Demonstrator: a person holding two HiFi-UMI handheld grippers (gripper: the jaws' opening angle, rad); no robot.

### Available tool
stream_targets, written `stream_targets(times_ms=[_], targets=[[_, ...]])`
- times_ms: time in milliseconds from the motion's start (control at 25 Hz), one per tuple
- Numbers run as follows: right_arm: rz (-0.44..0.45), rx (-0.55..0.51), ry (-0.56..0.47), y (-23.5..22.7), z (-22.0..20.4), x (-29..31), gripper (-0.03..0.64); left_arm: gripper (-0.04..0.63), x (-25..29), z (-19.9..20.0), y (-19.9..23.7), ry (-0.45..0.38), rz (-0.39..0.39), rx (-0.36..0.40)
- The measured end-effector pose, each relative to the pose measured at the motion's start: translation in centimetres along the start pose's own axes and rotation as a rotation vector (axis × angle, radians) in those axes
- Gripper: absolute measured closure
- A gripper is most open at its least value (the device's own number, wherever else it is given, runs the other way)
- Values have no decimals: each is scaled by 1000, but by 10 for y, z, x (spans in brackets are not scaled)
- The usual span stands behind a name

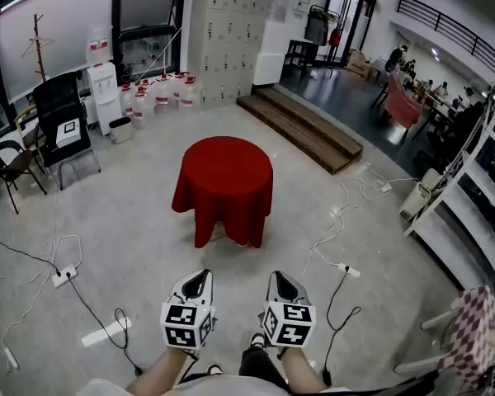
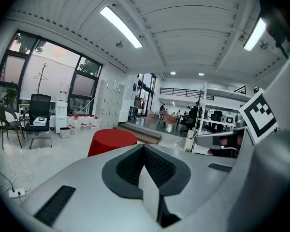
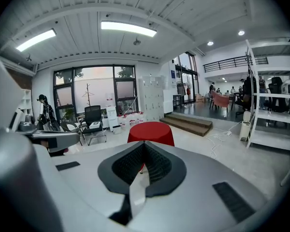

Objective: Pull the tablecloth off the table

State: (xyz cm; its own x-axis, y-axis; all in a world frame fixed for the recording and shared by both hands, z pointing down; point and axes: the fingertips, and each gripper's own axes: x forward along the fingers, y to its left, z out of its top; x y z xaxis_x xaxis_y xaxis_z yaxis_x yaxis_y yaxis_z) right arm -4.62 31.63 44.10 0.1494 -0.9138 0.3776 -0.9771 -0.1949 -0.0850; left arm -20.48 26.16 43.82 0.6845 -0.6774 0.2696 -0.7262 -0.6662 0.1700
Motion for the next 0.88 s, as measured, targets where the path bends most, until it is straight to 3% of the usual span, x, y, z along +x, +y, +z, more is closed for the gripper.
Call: stream_targets(times_ms=[440, 880], targets=[[-11, -6, 13, -21, 4, 24, 592, 580, 24, 2, 4, 2, 17, -20], [17, -25, 9, -70, 37, 84, 592, 580, 93, 20, 7, -13, 57, -46]])
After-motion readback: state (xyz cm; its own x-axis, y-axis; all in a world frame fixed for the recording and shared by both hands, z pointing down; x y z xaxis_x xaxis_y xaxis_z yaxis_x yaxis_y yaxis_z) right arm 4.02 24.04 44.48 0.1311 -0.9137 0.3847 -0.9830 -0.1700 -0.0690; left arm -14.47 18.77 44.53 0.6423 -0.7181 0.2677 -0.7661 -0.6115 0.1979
